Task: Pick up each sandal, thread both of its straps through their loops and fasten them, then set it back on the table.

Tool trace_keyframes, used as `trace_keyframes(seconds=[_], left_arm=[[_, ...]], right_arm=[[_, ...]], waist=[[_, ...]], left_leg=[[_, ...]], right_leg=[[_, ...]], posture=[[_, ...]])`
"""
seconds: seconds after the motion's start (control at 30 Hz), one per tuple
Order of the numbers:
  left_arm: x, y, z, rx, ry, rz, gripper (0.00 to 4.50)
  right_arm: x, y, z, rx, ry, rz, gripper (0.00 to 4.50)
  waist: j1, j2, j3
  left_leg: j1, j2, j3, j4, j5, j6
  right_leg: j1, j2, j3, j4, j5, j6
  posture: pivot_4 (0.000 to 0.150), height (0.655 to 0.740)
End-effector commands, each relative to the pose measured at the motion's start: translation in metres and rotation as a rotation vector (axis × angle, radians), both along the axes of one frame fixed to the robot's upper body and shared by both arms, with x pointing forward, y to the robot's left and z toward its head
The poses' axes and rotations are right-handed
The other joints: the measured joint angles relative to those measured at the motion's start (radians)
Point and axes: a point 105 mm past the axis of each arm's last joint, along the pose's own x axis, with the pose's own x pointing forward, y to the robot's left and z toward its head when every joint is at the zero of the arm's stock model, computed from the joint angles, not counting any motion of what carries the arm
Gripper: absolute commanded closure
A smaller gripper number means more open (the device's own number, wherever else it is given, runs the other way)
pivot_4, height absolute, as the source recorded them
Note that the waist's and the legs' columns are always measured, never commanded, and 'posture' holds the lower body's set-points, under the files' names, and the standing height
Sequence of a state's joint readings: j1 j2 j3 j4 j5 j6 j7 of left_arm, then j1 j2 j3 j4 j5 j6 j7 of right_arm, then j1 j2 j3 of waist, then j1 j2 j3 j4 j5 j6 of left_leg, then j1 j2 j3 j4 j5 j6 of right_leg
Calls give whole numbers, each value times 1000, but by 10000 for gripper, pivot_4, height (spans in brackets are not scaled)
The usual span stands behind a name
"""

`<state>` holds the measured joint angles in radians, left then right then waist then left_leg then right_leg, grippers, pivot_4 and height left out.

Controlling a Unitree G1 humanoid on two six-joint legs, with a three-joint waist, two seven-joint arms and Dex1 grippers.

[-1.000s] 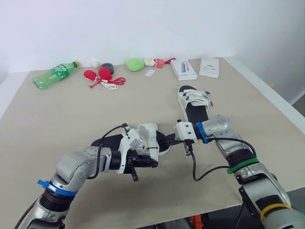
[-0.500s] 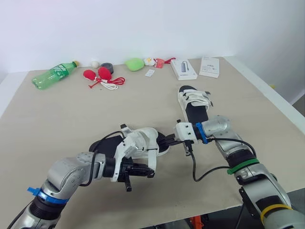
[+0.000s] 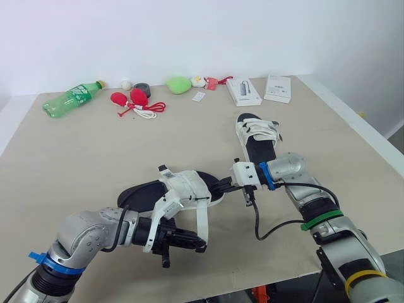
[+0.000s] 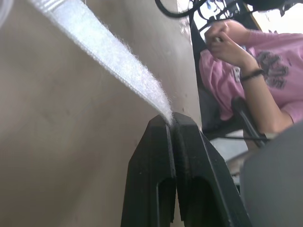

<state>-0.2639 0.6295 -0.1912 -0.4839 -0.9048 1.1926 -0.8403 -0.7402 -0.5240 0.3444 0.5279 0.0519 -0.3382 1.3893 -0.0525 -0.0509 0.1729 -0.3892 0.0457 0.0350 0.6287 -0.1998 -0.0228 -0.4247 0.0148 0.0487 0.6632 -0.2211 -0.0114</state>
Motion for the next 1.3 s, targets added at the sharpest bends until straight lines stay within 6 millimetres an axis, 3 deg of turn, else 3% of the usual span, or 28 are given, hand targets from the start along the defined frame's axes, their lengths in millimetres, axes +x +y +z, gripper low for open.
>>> trace_keyframes(seconds=[0.03, 0.1, 0.13, 0.17, 0.3, 0.4, 0.47, 0.5, 0.6, 0.73, 0.93, 1.07, 1.3], left_arm=[[-18, 4, 13, -6, 5, -143, 32646], [-25, 18, 19, 19, 43, -196, 23922], [-27, 27, 21, 49, 44, -213, 17442], [-28, 38, 21, 93, 44, -224, 14341], [-13, 67, 32, 200, -111, -243, 14341], [40, 70, 51, 248, -483, -129, 14341], [69, 62, 64, 273, -772, -113, 14341], [72, 55, 65, 281, -906, -169, 14341], [60, 36, 55, 270, -1145, -376, 14341], [42, 9, 61, 134, -1371, -483, 14341], [48, 3, 62, 129, -1577, -565, 14341], [48, 0, 49, 158, -1646, -672, 14341], [42, -24, 27, 103, -1687, -789, 14341]], right_arm=[[-2, -8, -20, -82, 49, -22, 45000], [-1, -9, -20, -83, 48, -24, 45000], [-1, -9, -19, -84, 49, -25, 45000], [0, -10, -19, -85, 48, -26, 45000], [1, -11, -19, -89, 48, -28, 45000], [1, -11, -20, -89, 50, -26, 45000], [1, -10, -21, -88, 52, -24, 45000], [0, -10, -21, -88, 52, -22, 45000], [1, -9, -21, -86, 52, -22, 45000], [2, -11, -20, -89, 52, -26, 45000], [2, -12, -22, -96, 55, -28, 45000], [2, -11, -21, -94, 55, -26, 45000], [2, -10, -22, -92, 56, -26, 45000]], waist=[[-1, 0, 0], [-1, 0, 0], [-2, 0, 0], [-3, 0, 0], [-1, 1, 1], [4, 2, 2], [5, 2, 2], [6, 2, 2], [2, 1, 1], [4, 1, 1], [6, 1, 1], [6, 2, 0], [7, 3, -1]], left_leg=[[0, 0, 0, 0, 0, 0], [0, 0, 0, 0, 0, 0], [0, 0, 0, 0, 0, 0], [0, 0, -1, 0, 0, 0], [-1, 0, -5, -1, 0, 0], [0, -2, -6, -1, 0, -1], [-1, -1, -7, 0, 0, -1], [-1, -1, -7, 0, 0, -1], [-1, 0, -4, -2, 0, -1], [0, 1, 3, -8, -1, 0], [0, 2, 3, -8, 0, 1], [1, 1, 5, -7, 0, 1], [2, 1, 8, -7, 0, 2]], right_leg=[[0, 0, 0, 0, 0, 0], [0, 0, -1, 0, 0, -1], [0, 0, -1, 0, 0, -1], [0, 0, -1, 0, -1, -1], [-2, 0, -2, -1, -1, -2], [-1, -3, -3, -1, -1, -2], [0, -4, -3, -3, -1, -2], [0, -4, -3, -5, -1, -2], [1, -4, -1, -7, 2, -1], [0, -2, 2, -11, 3, -1], [0, -1, 2, -11, 4, -1], [1, -1, 4, -11, 5, 0], [1, 0, 7, -11, 6, 2]], posture=[[1500, 7400], [1500, 7400], [1500, 7400], [1500, 7400], [1500, 7400], [1500, 7400], [1500, 7400], [1500, 7400], [1500, 7400], [1500, 7400], [1500, 7400], [1500, 7400], [1500, 7400]])
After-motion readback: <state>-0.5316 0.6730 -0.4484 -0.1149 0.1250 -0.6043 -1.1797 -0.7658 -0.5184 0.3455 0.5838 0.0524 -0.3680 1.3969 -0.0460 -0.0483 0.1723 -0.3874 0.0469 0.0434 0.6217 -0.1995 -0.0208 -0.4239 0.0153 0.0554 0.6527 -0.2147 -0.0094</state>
